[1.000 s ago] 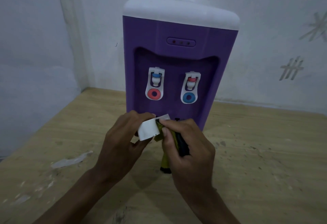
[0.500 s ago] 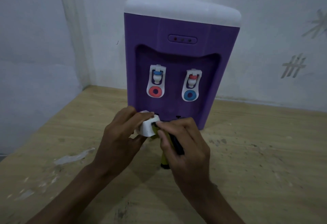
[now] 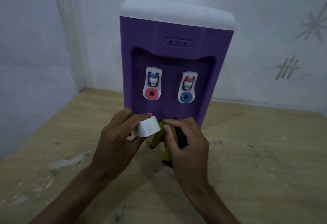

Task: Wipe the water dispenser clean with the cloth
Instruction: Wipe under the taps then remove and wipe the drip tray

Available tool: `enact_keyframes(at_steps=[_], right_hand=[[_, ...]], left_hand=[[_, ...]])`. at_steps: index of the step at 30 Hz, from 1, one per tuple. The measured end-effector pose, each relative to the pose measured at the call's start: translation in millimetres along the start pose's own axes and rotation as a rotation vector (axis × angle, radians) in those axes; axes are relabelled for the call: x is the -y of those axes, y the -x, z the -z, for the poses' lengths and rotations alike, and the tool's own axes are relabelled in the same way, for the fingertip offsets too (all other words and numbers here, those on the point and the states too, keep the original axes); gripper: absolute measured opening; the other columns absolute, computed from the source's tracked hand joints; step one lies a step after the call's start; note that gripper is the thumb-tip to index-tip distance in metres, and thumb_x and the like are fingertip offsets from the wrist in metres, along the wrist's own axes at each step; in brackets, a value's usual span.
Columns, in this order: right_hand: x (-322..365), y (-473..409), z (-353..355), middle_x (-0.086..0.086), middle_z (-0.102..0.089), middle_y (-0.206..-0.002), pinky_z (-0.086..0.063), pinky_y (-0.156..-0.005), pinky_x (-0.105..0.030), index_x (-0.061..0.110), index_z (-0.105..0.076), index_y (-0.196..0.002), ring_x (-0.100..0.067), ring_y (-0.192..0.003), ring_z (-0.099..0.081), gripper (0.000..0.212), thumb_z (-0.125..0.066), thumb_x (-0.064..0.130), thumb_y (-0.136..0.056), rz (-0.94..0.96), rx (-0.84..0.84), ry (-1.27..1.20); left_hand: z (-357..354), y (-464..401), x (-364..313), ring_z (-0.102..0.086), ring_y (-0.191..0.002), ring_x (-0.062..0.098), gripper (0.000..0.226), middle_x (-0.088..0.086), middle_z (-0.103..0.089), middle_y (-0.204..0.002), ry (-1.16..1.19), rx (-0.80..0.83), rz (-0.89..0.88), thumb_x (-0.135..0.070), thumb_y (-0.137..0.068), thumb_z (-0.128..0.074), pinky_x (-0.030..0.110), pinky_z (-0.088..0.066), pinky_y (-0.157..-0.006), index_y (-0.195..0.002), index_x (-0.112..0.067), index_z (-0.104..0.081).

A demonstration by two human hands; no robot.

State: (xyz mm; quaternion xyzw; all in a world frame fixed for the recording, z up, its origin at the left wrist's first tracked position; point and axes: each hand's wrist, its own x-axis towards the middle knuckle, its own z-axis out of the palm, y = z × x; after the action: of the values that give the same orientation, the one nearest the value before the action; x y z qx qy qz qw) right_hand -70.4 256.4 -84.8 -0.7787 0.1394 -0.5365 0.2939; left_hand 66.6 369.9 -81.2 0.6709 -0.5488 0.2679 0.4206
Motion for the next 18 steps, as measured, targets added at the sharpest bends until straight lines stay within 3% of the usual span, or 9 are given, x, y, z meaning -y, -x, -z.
enact_keyframes(at_steps=[6, 9, 12, 16, 18], right_hand=[[21, -8, -3, 0.003, -0.064, -0.105, -0.049, -0.085, -0.016, 0.014, -0.075, -0.110, -0.012, -0.102, -0.065, 0.015, -0.070, 0.016, -0.096, -0.055, -0.028, -0.132], [27, -6, -4, 0.000, -0.059, -0.108, -0.045, -0.088, -0.013, 0.010, -0.076, -0.111, -0.008, -0.102, -0.061, 0.017, -0.070, 0.015, -0.096, 0.075, 0.038, -0.016], [24, -4, -3, -0.004, -0.061, -0.107, -0.044, -0.091, -0.009, 0.005, -0.076, -0.110, -0.007, -0.099, -0.060, 0.018, -0.068, 0.014, -0.096, 0.209, 0.029, 0.121], [26, -2, -1, -0.008, -0.066, -0.106, -0.053, -0.090, -0.019, 0.004, -0.077, -0.109, -0.015, -0.098, -0.065, 0.017, -0.068, 0.015, -0.100, 0.361, -0.026, 0.204], [29, 1, 0, -0.007, -0.068, -0.108, -0.057, -0.083, -0.028, 0.007, -0.077, -0.111, -0.017, -0.097, -0.067, 0.018, -0.067, 0.018, -0.102, 0.428, -0.016, 0.233]], left_hand=[[-3, 1, -1, -0.043, -0.085, -0.007, 0.033, -0.011, -0.047, -0.099, 0.046, 0.032, 0.021, -0.022, -0.083, -0.075, 0.001, -0.034, -0.080, -0.112, -0.006, -0.074], [-2, 0, 3, -0.047, -0.089, -0.012, 0.026, -0.010, -0.050, -0.096, 0.077, 0.024, 0.021, -0.025, -0.091, -0.075, 0.003, -0.035, -0.079, -0.112, -0.009, -0.073], [-4, 1, 6, -0.045, -0.087, -0.005, 0.032, 0.000, -0.063, -0.100, 0.076, 0.049, 0.021, -0.030, -0.091, -0.067, 0.005, -0.036, -0.080, -0.115, -0.009, -0.073], [-5, -1, 4, -0.045, -0.085, -0.004, 0.028, 0.001, -0.064, -0.100, 0.085, 0.037, -0.007, -0.023, -0.090, -0.070, 0.005, -0.036, -0.079, -0.113, -0.007, -0.073], [-4, -1, 5, -0.051, -0.088, -0.001, 0.028, 0.001, -0.063, -0.102, 0.127, 0.046, -0.026, -0.019, -0.089, -0.068, 0.010, -0.042, -0.080, -0.115, -0.009, -0.072]])
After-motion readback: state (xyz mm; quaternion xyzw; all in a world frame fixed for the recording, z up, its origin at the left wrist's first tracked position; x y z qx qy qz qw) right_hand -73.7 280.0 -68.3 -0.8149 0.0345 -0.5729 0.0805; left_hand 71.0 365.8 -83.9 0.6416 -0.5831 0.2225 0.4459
